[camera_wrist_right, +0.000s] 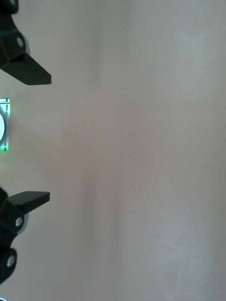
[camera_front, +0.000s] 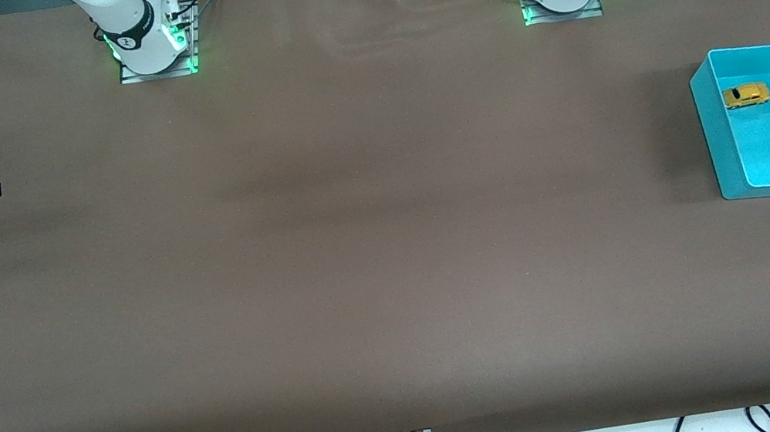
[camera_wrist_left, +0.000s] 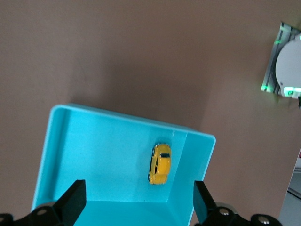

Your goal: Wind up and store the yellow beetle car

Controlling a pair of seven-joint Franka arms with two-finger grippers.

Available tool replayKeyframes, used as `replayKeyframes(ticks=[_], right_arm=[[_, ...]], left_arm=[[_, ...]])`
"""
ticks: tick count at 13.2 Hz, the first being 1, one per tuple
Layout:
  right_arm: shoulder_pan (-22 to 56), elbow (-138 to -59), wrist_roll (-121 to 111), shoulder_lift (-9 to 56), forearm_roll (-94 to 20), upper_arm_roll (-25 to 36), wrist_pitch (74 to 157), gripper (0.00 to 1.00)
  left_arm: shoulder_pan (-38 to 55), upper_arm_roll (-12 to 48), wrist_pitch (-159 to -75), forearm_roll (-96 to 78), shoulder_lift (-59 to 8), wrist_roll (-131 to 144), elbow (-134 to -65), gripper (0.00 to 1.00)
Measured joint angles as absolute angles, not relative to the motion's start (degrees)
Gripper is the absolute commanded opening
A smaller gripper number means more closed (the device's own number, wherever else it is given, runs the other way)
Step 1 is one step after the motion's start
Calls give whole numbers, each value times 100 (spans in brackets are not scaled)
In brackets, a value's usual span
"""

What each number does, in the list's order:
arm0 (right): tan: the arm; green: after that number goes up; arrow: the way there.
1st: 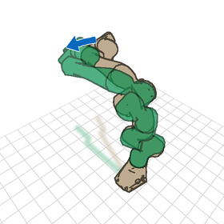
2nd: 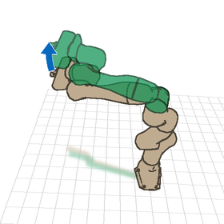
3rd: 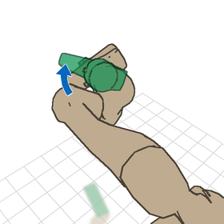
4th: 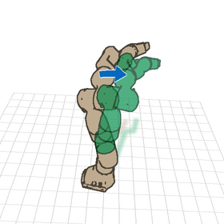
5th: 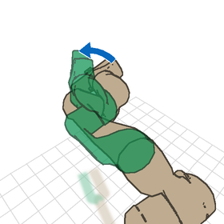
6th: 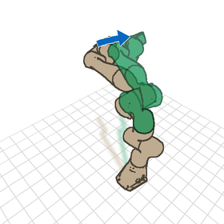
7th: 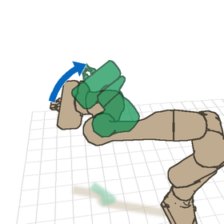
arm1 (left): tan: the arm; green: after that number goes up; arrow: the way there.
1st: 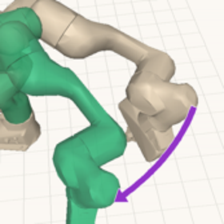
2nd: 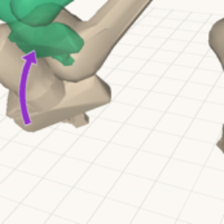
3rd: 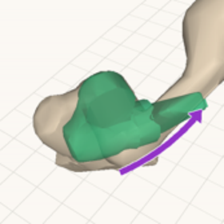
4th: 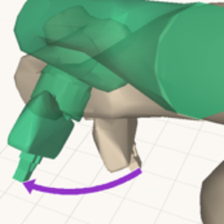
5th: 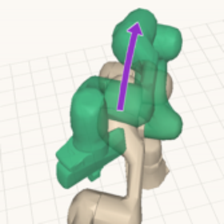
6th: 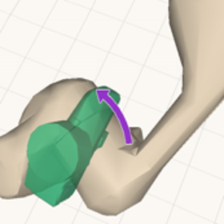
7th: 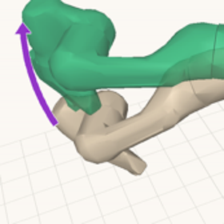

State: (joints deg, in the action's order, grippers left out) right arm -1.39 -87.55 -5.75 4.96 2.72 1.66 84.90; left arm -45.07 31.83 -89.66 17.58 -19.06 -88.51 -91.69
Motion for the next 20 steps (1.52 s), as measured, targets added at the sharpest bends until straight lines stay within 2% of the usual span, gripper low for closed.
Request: replayKeyframes(ticks=[7, 11, 16, 20], right_arm=[[-140, -8753, -575, 497, 272, 169, 8490, 100], [-141, -8753, -575, 497, 272, 170, 8490, 100], [-141, -8752, -575, 498, 271, 171, 8491, 100], [-141, -8752, -575, 498, 270, 171, 8491, 100]], left_arm=[[-3035, 3184, -8886, 1146, -2249, -6079, -9110, 100], [-2509, 3133, -8886, 652, -2175, -4630, -8965, 100], [-986, 1897, -8851, 545, -1226, -2539, -8866, 100], [21, 596, -8934, 81, -651, -1001, -8890, 100]])
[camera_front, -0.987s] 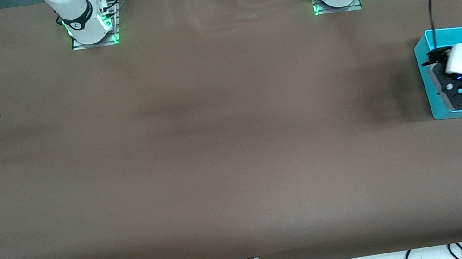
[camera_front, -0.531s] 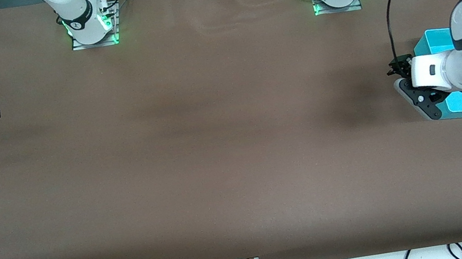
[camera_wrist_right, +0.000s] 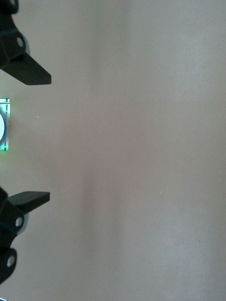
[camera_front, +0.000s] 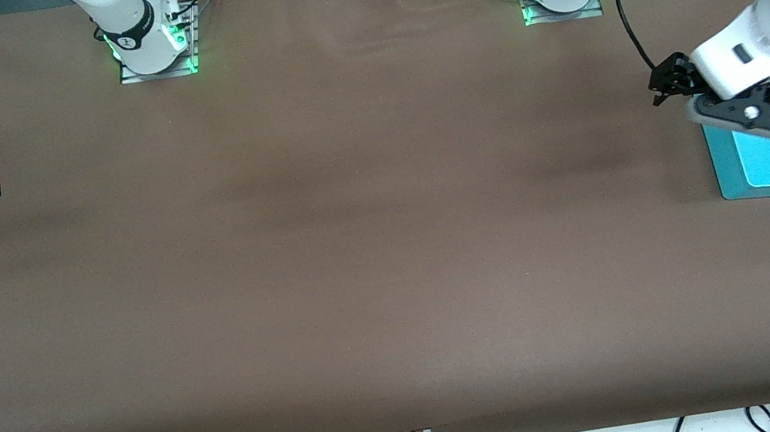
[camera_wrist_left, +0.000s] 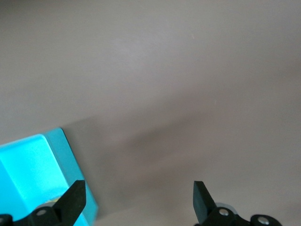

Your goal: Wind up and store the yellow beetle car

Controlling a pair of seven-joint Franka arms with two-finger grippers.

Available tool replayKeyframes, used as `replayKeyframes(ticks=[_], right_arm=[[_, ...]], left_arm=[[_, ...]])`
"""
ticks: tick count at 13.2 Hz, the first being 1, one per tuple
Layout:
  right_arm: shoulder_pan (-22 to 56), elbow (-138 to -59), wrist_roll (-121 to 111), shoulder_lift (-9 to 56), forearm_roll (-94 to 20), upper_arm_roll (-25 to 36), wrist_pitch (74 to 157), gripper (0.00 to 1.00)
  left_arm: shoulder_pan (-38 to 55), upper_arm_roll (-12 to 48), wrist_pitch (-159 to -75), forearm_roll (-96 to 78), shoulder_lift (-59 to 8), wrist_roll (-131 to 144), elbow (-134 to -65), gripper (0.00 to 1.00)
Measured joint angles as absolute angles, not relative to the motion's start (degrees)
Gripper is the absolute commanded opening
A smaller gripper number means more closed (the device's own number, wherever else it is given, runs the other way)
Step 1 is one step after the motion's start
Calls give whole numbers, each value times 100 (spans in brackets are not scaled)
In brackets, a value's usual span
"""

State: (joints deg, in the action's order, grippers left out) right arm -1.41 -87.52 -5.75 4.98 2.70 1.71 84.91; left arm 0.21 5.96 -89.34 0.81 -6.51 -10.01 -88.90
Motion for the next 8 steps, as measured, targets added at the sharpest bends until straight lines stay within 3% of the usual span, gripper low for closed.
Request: replayKeyframes(ticks=[8], right_arm=[[-137, -8752, -569, 498, 208, 169, 8501, 100]], left_arm=[[-12, 362, -9002, -32, -130, 409, -9298, 100]])
